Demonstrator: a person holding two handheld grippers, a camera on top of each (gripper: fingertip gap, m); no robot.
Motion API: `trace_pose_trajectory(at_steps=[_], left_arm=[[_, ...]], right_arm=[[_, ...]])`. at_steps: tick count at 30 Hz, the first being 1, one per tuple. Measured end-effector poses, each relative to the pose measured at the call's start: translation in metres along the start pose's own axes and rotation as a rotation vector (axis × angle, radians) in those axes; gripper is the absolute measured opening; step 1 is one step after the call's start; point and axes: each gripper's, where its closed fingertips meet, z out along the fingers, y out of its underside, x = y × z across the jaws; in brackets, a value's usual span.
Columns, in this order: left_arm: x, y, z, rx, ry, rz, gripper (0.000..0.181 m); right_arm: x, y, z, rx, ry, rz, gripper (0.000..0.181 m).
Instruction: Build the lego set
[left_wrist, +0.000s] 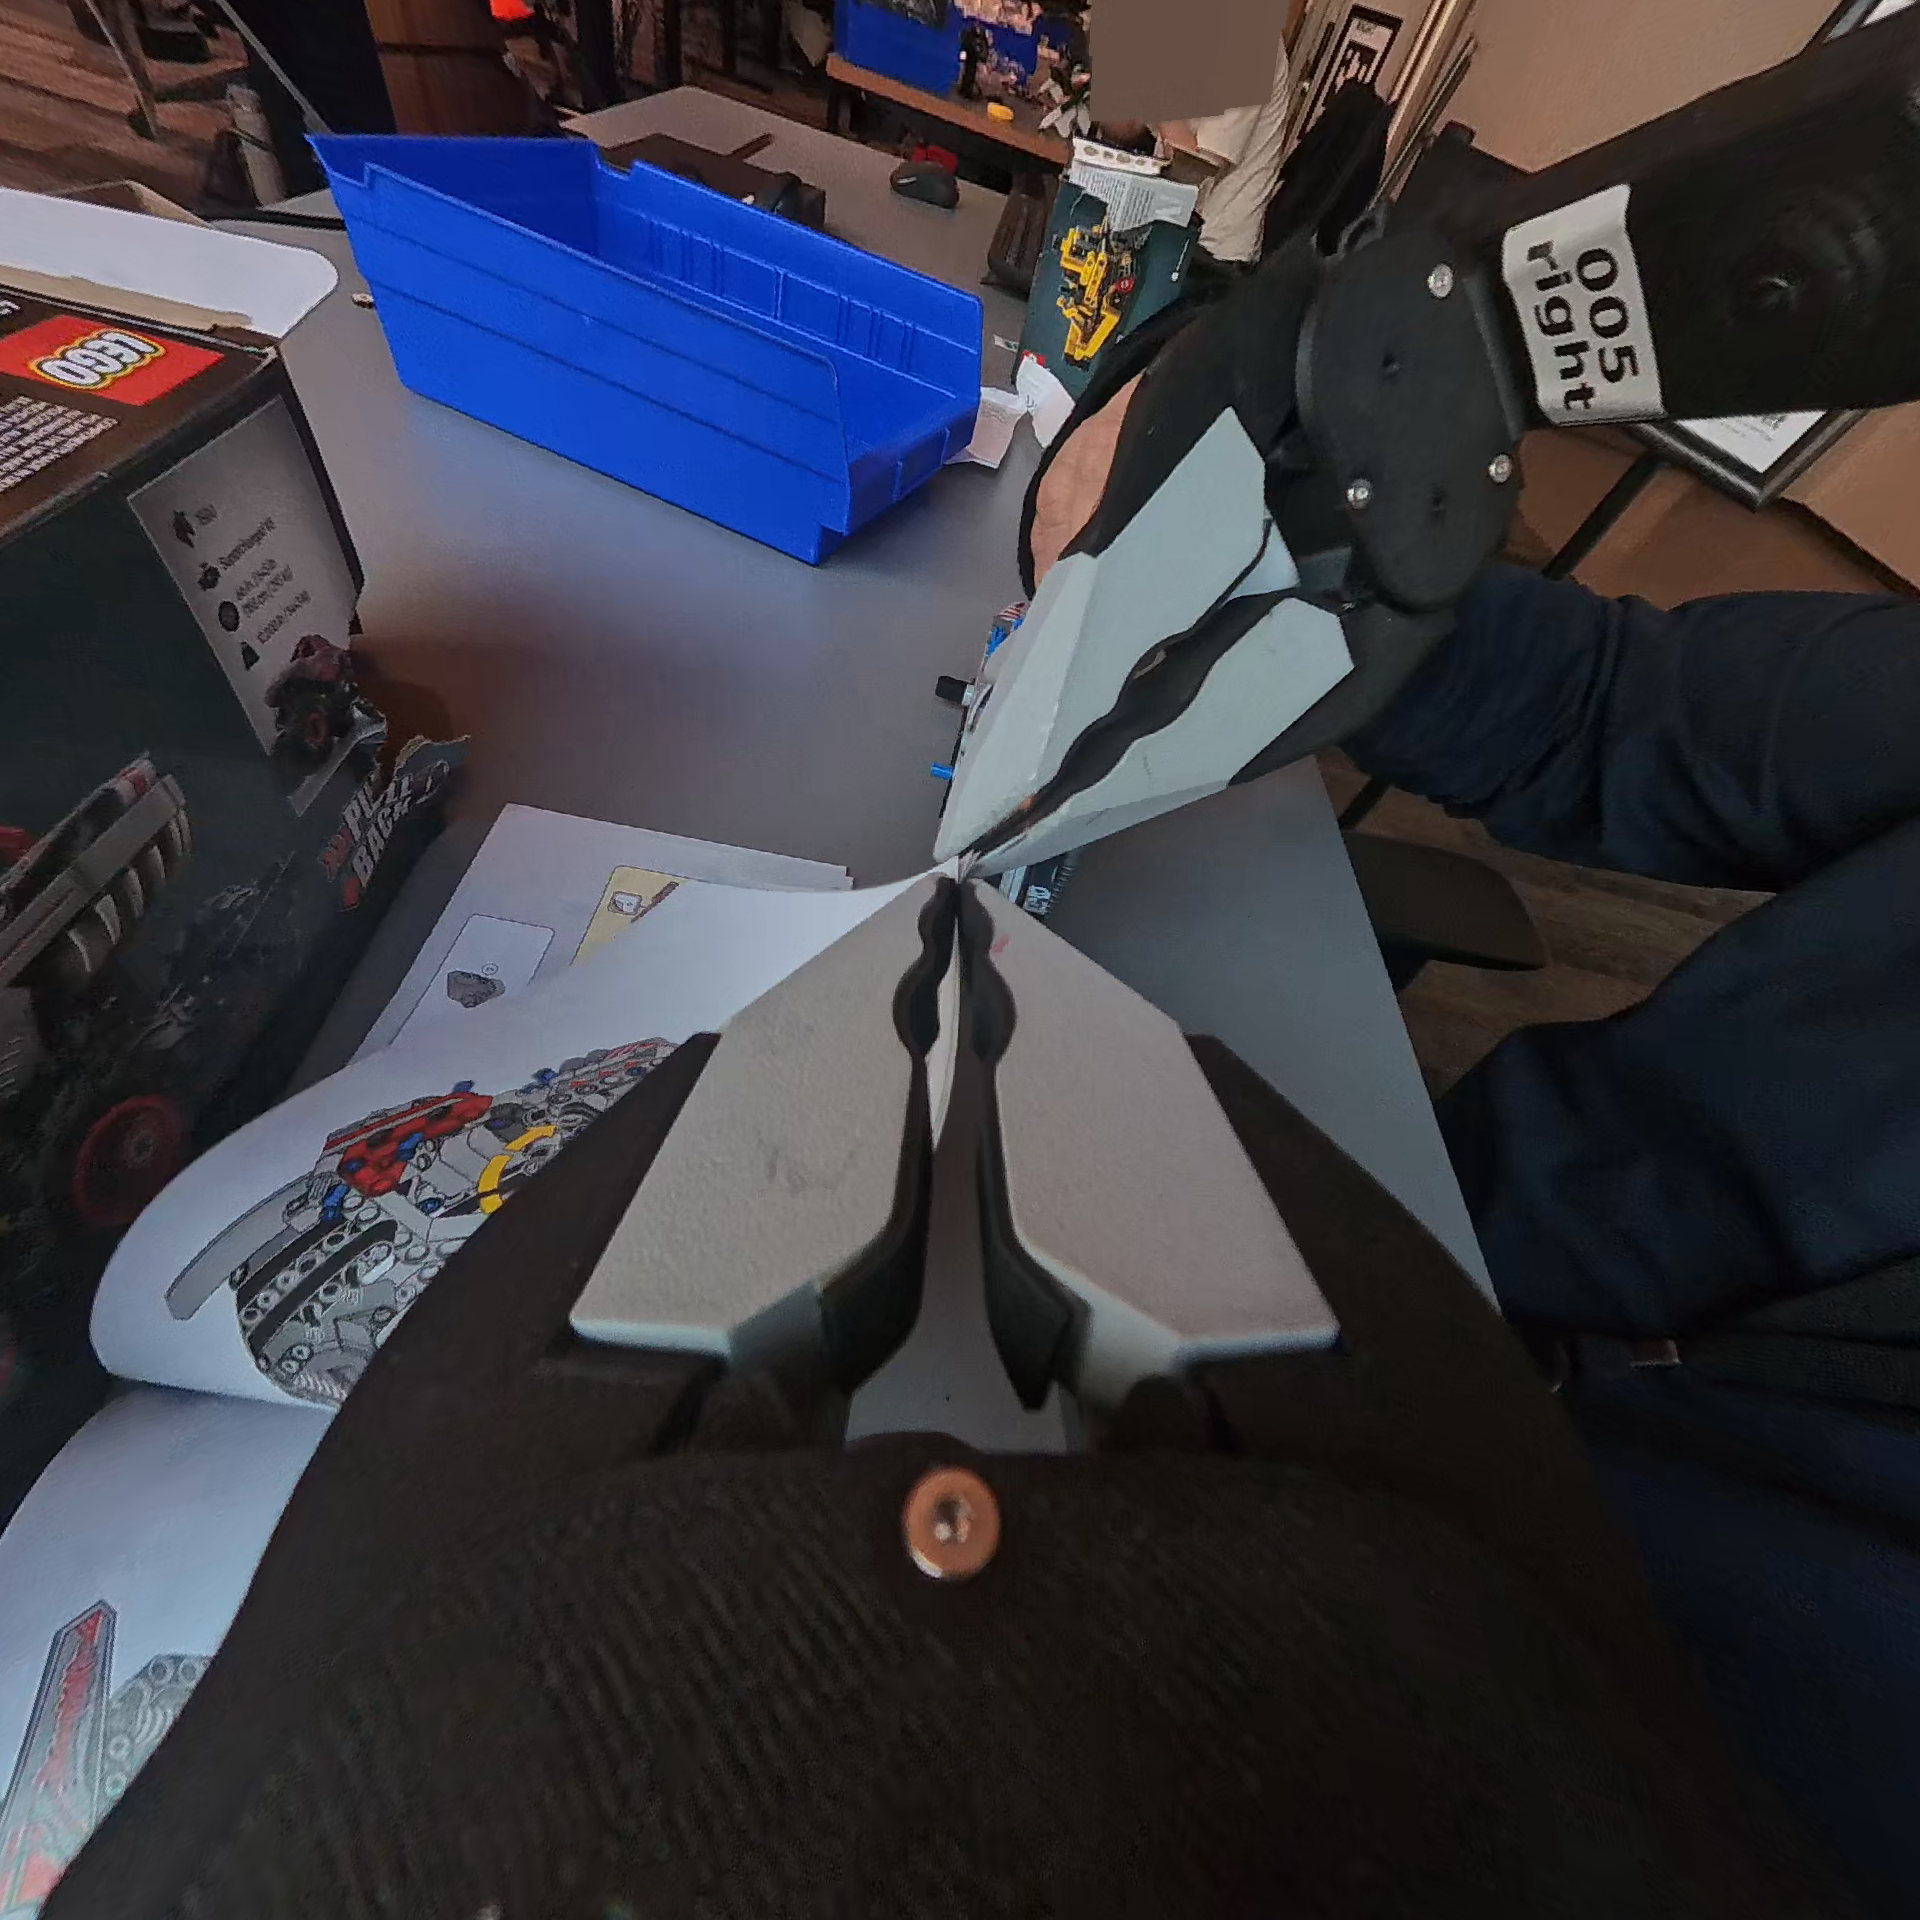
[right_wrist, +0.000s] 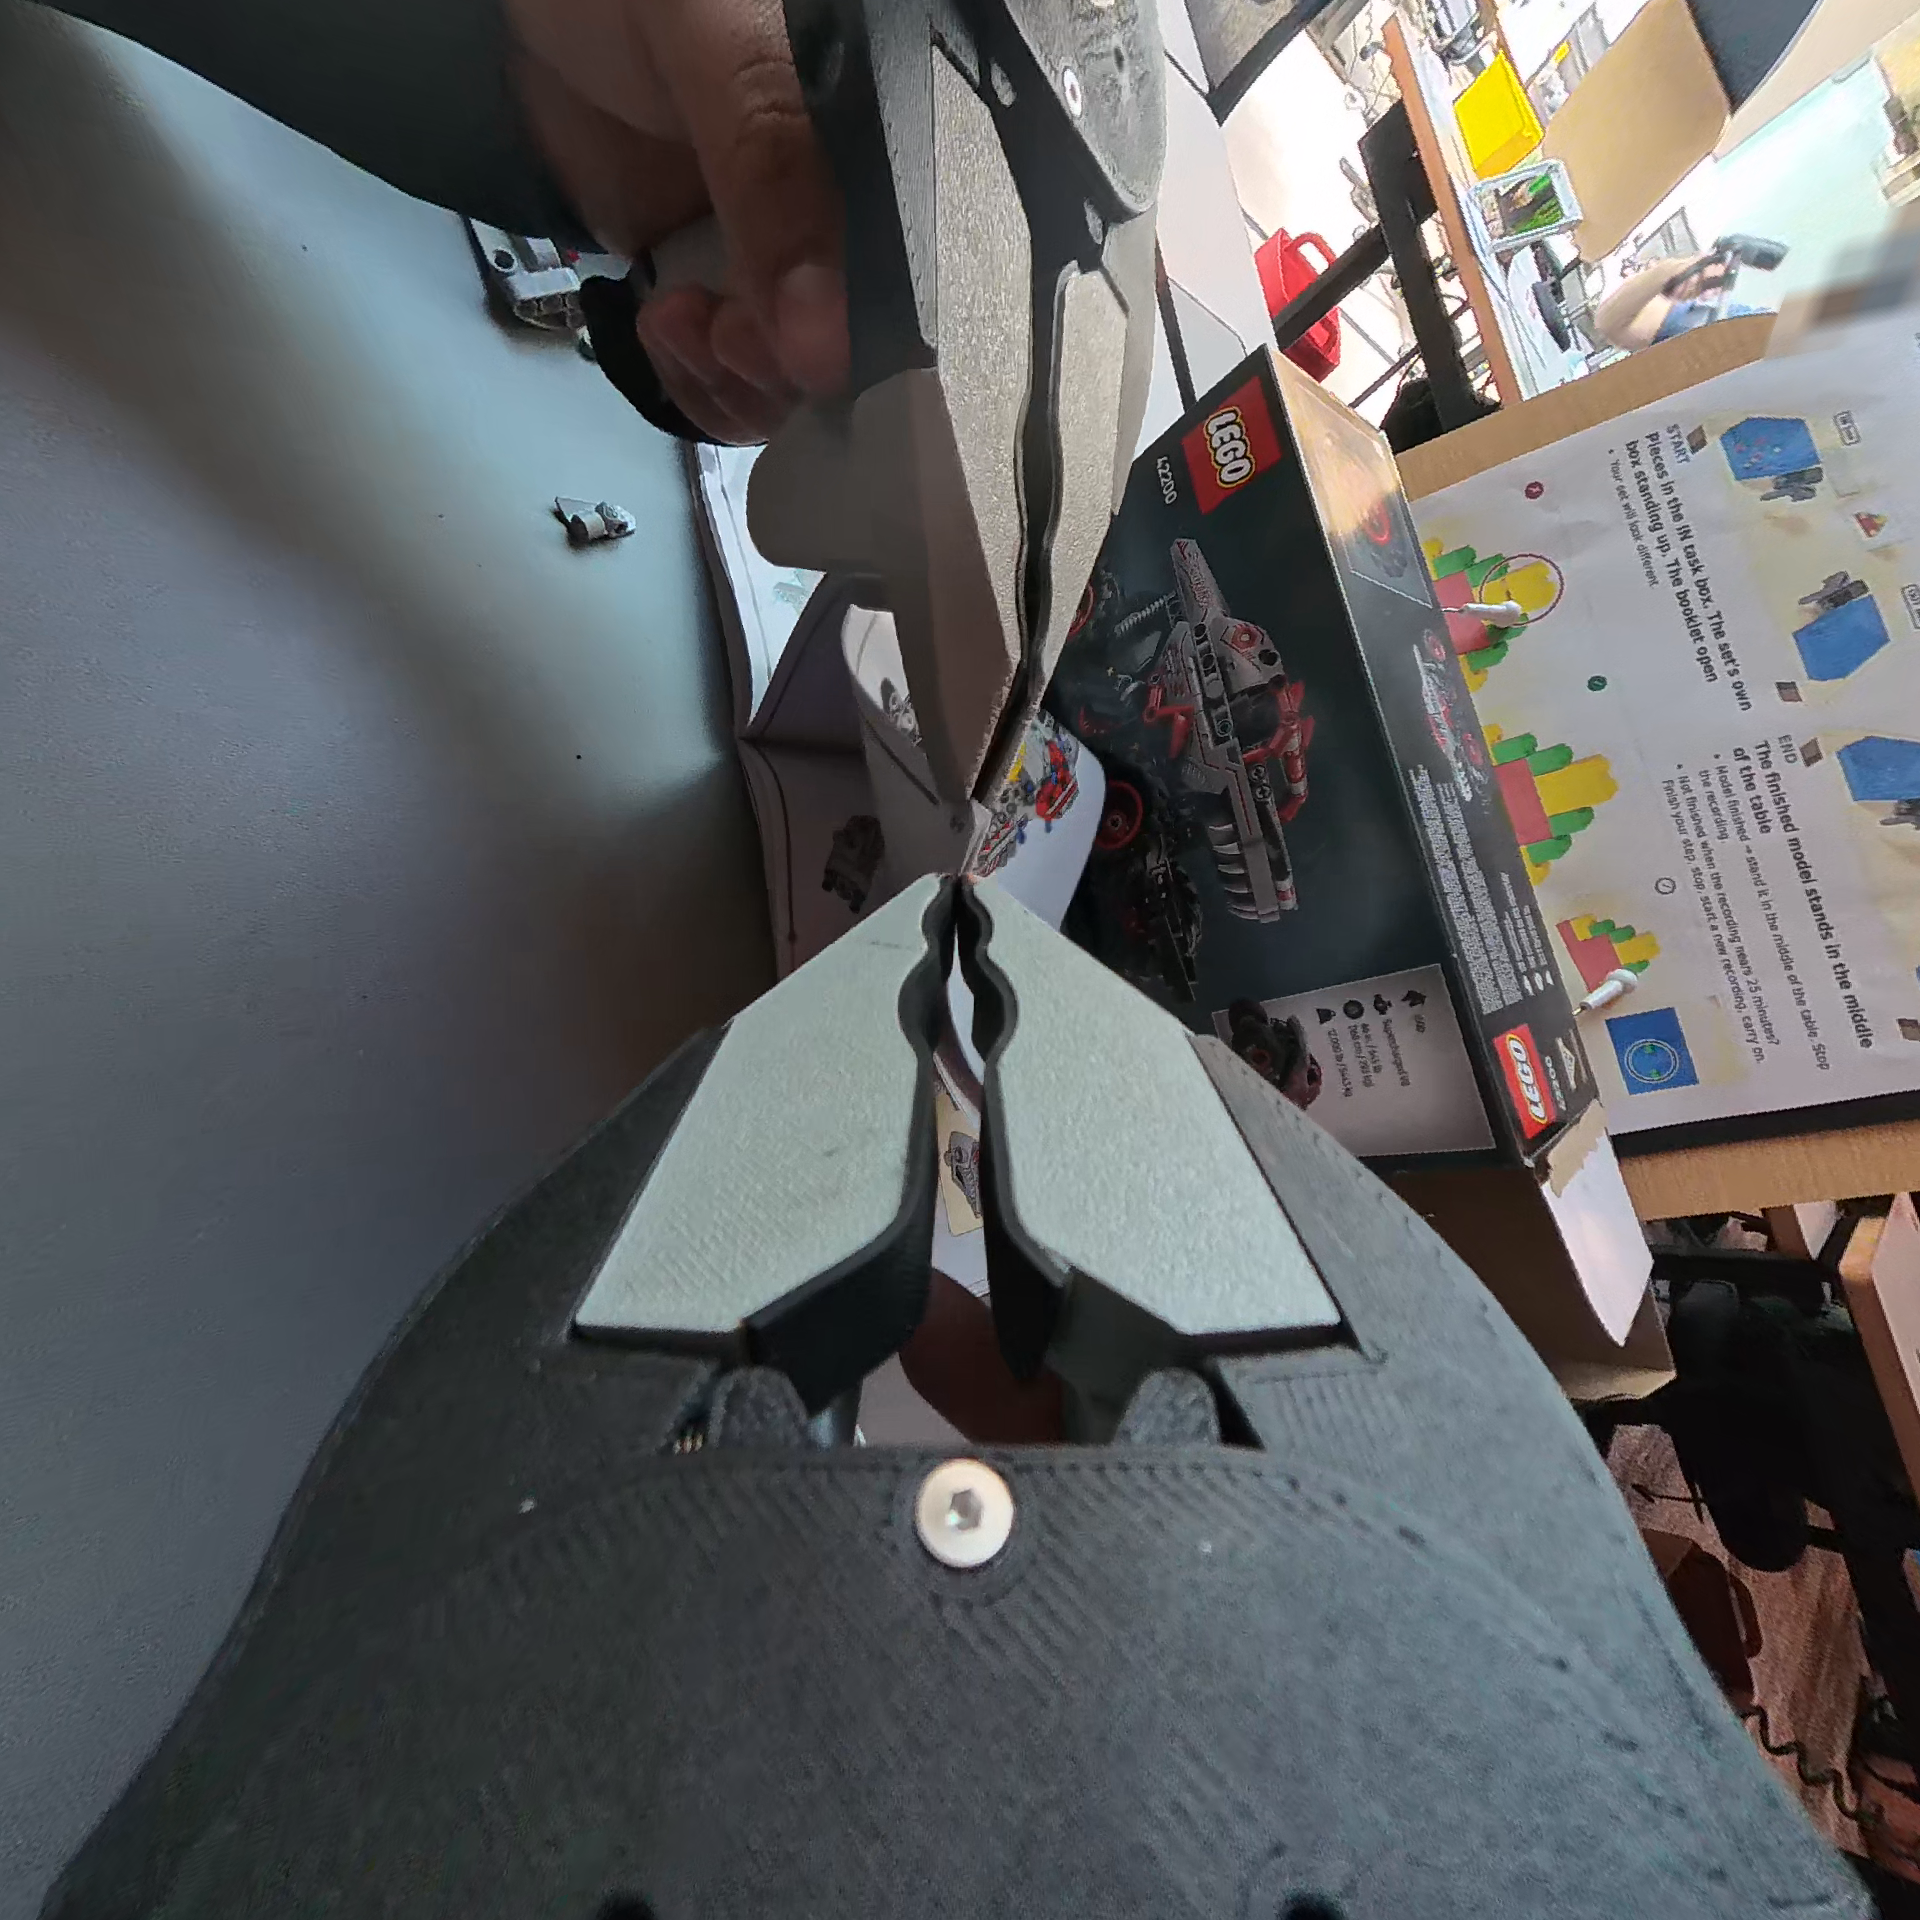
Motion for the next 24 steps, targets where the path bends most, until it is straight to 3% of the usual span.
trace_pose_trajectory(at_steps=[17,19,24], left_arm=[[0.002,0.001,0.002,-0.014,-0.007,0.019,0.000],[0.003,0.001,0.003,-0.013,-0.005,0.018,0.000],[0.003,0.002,0.003,-0.020,-0.010,0.023,0.000]], right_arm=[[0.003,-0.011,-0.007,0.051,0.029,-0.002,0.000],[0.005,-0.010,-0.005,0.041,0.032,0.005,0.013],[0.005,-0.008,-0.002,0.024,0.050,-0.023,0.000]])
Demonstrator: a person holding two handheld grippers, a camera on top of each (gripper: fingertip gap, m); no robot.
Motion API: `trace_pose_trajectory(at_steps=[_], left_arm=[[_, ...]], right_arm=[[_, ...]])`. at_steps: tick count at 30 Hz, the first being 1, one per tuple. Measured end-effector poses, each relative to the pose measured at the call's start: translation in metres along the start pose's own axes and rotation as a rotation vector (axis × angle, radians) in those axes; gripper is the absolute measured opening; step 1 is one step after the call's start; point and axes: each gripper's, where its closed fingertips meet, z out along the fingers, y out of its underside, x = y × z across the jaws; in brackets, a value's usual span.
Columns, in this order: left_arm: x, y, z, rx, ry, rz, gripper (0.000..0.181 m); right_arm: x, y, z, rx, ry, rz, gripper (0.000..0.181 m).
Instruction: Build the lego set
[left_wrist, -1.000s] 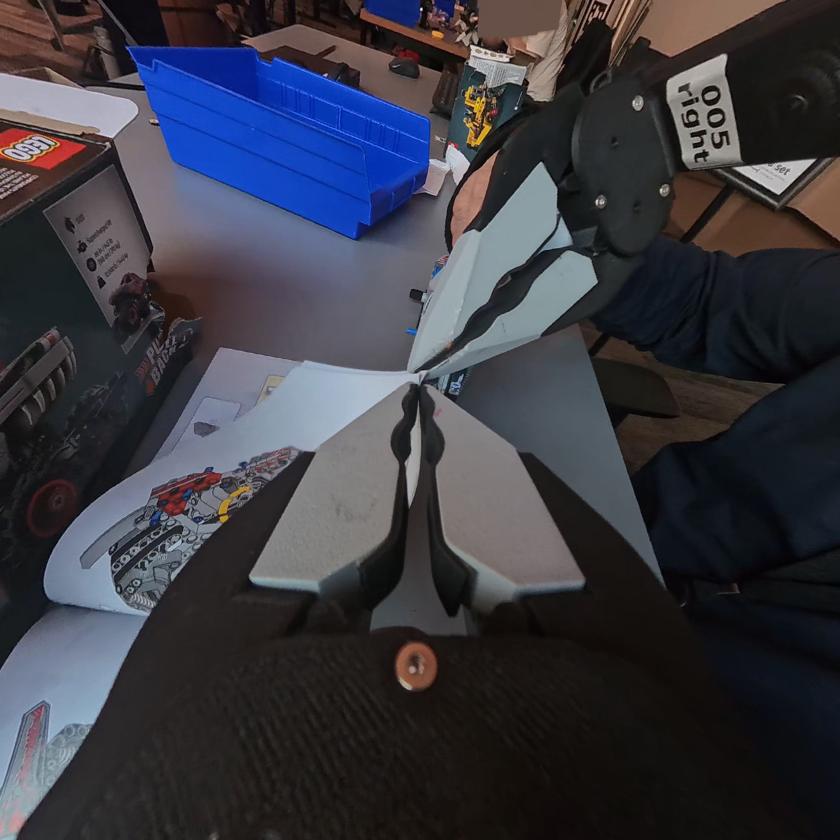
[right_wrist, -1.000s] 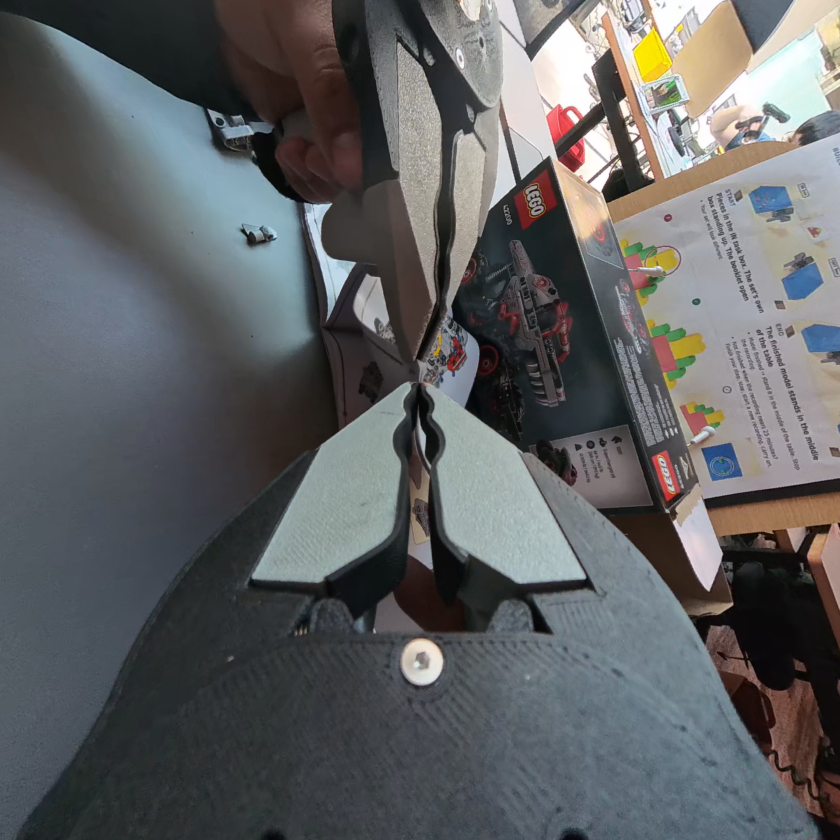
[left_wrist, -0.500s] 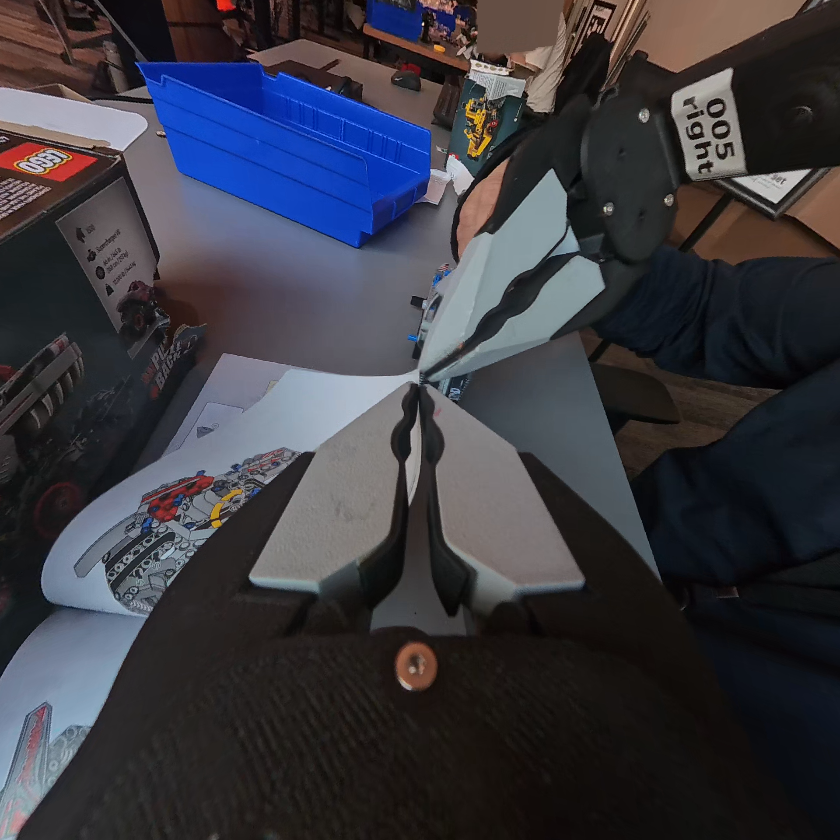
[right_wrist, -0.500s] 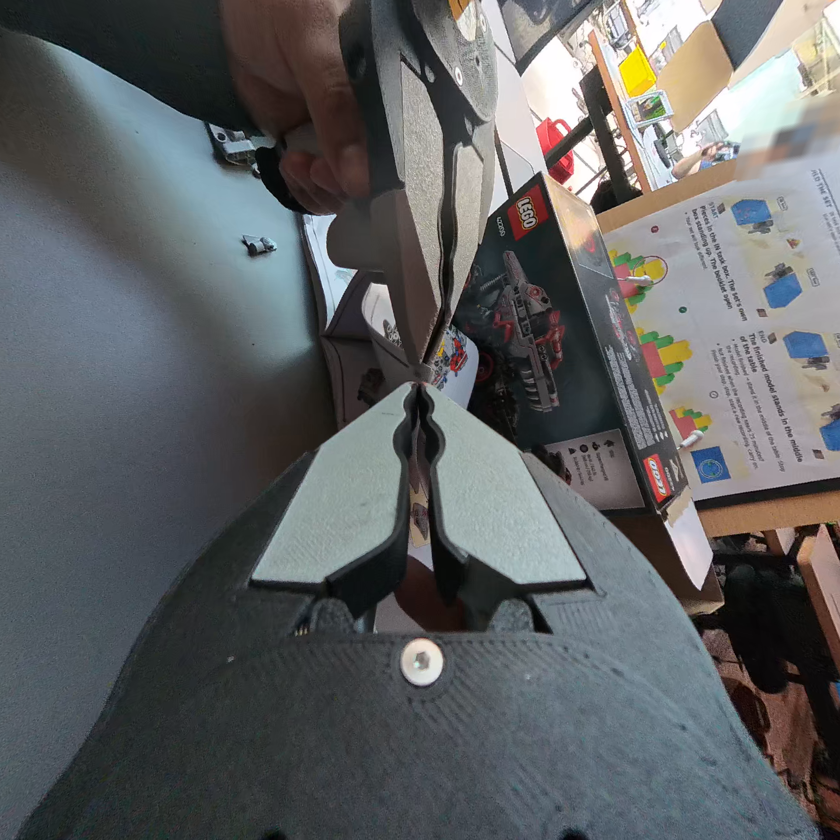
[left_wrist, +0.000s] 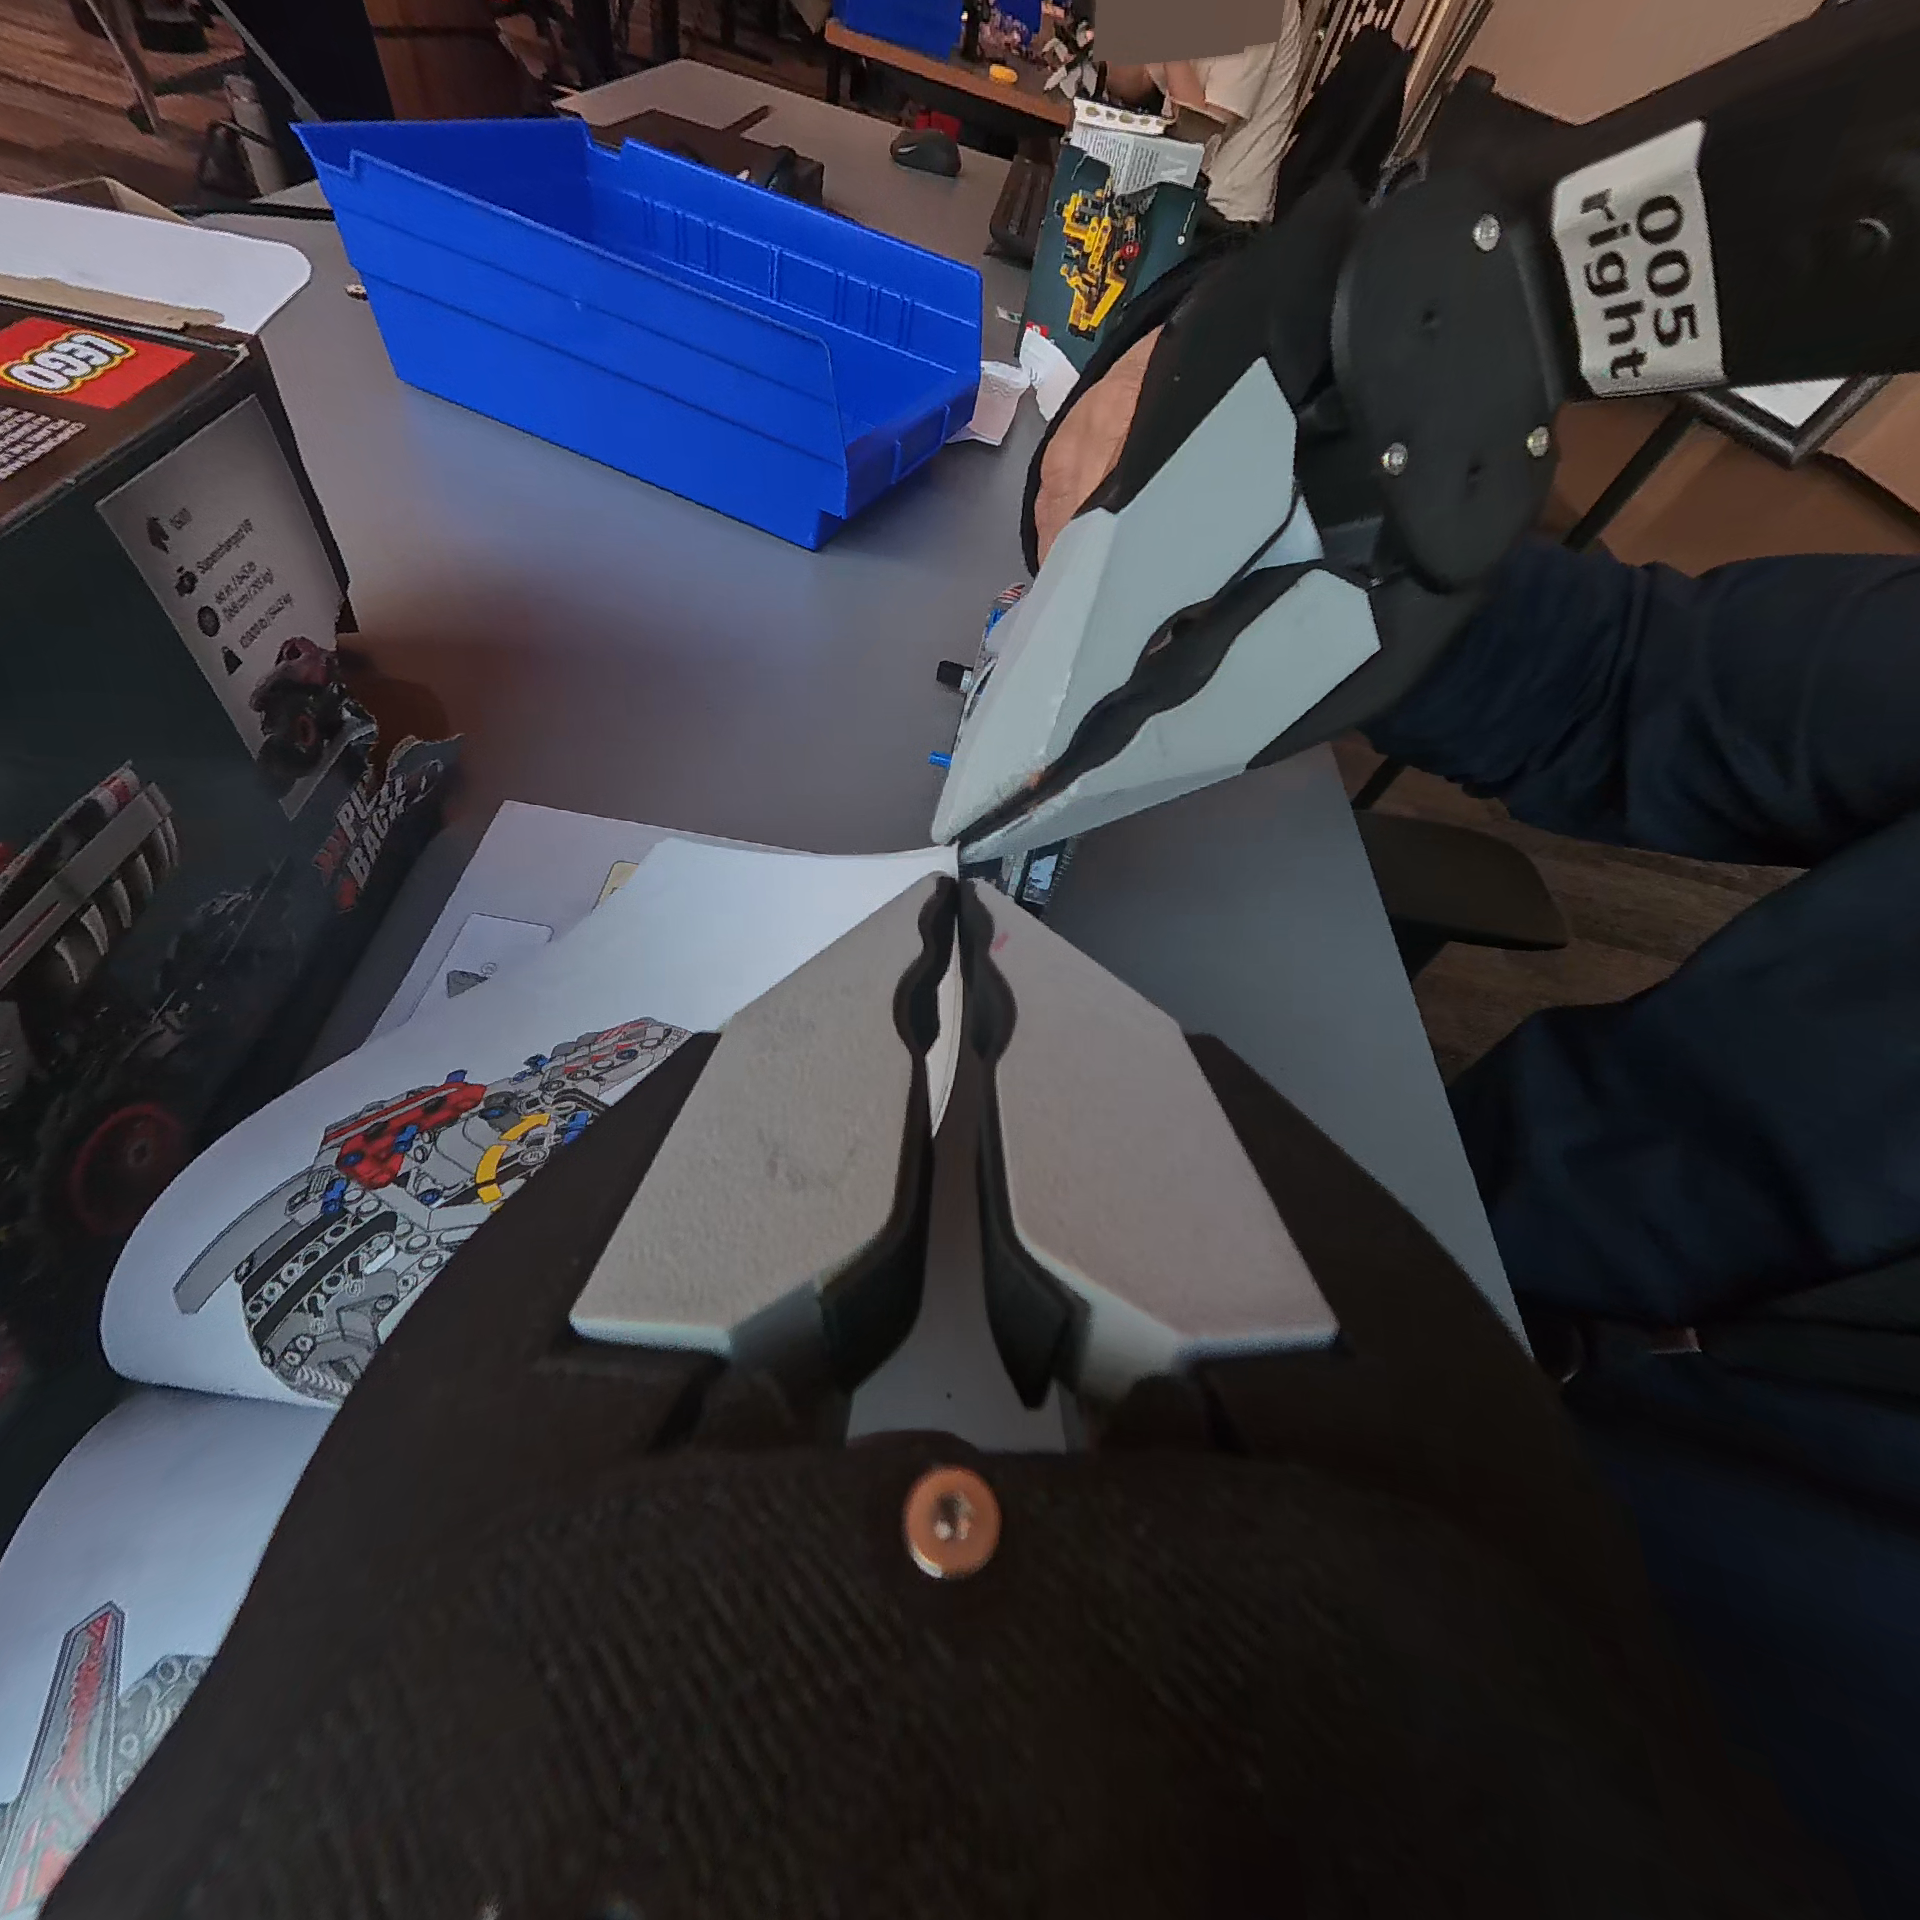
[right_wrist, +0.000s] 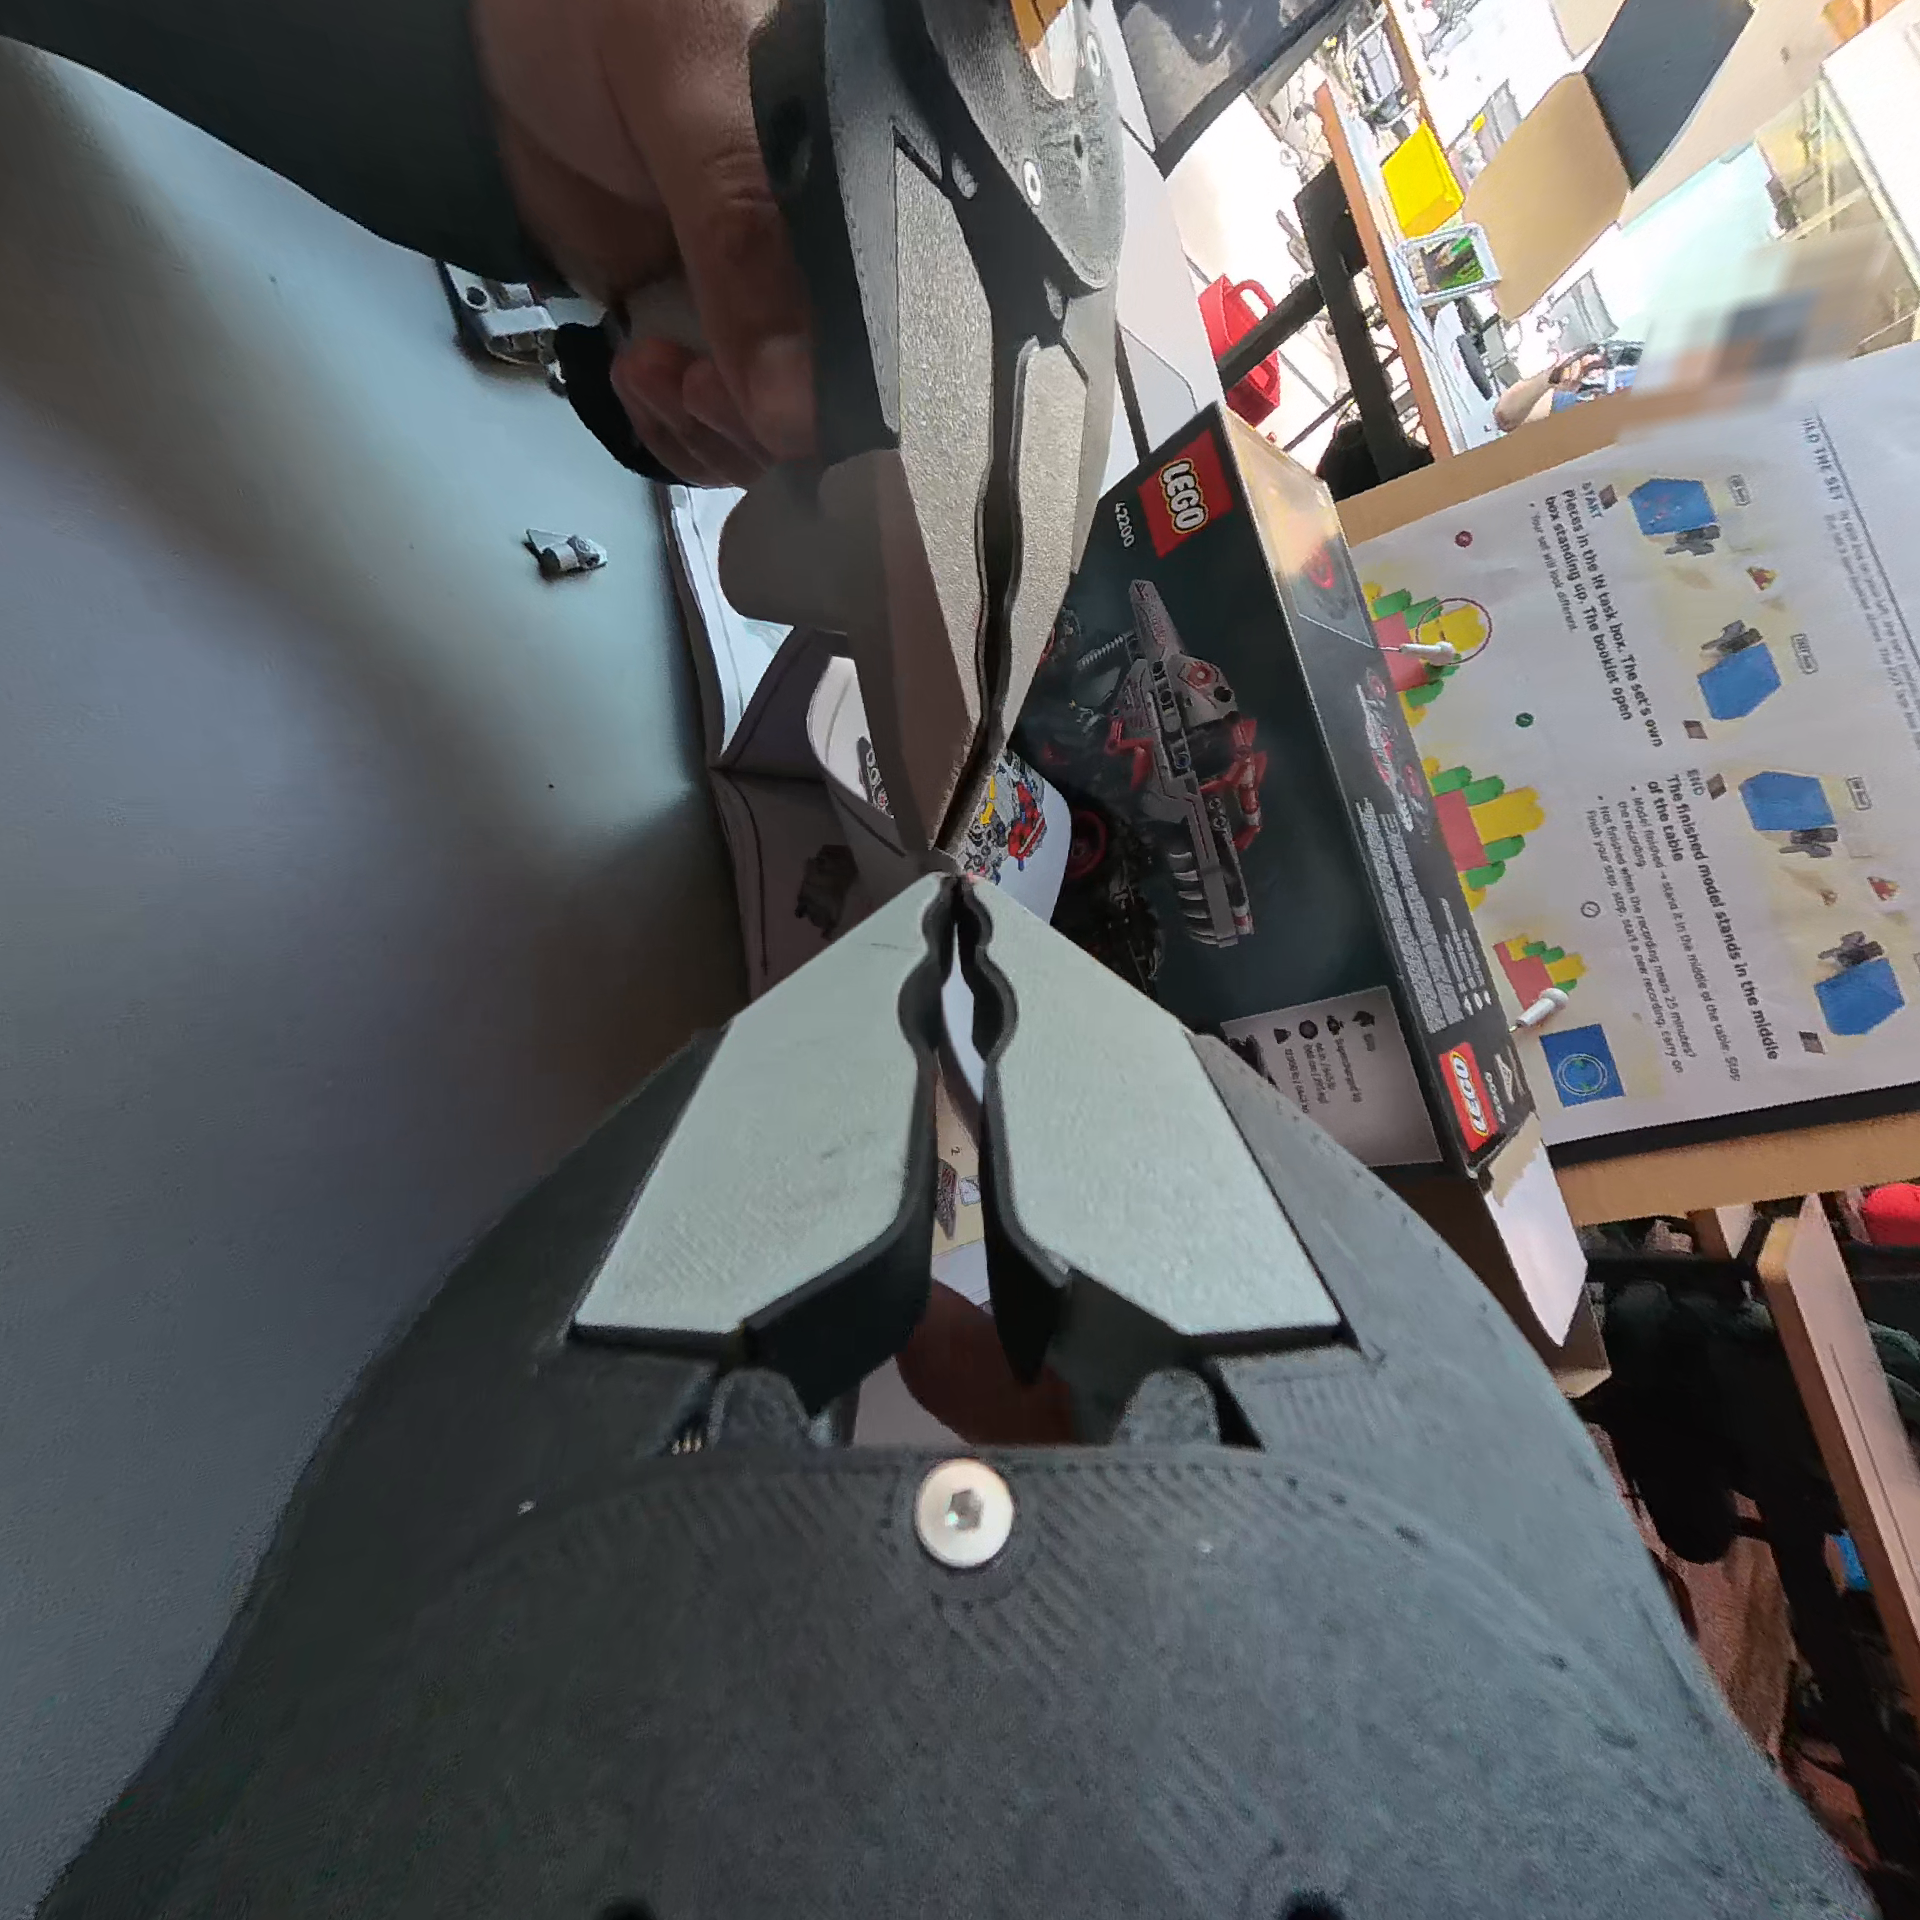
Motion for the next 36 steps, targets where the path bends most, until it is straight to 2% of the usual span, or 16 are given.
trace_pose_trajectory(at_steps=[14,20,21,22,26,31,33,36], left_arm=[[-0.002,-0.004,-0.004,0.032,0.021,-0.039,0.000],[-0.001,-0.002,-0.002,0.019,0.021,-0.028,0.000],[0.000,-0.001,-0.002,0.018,0.023,-0.027,0.000],[0.000,-0.001,-0.001,0.016,0.025,-0.026,0.000],[0.000,-0.001,-0.001,0.013,0.020,-0.025,0.000],[0.000,0.000,-0.002,0.013,0.021,-0.025,0.000],[0.001,-0.001,-0.002,0.012,0.022,-0.023,0.000],[0.001,-0.001,-0.002,0.012,0.024,-0.023,0.000]], right_arm=[[-0.011,0.002,0.000,-0.013,-0.027,-0.045,0.000],[0.002,-0.006,-0.006,0.036,0.016,0.000,0.000],[0.003,-0.007,-0.005,0.033,0.017,0.001,0.011],[0.003,-0.006,-0.005,0.025,0.015,-0.005,0.011],[-0.002,-0.005,0.000,0.008,0.006,-0.041,0.000],[0.002,-0.005,-0.001,0.017,0.024,-0.030,0.000],[0.003,-0.007,-0.002,0.029,0.015,-0.012,0.013],[0.000,-0.005,0.000,0.012,0.002,-0.028,0.006]])
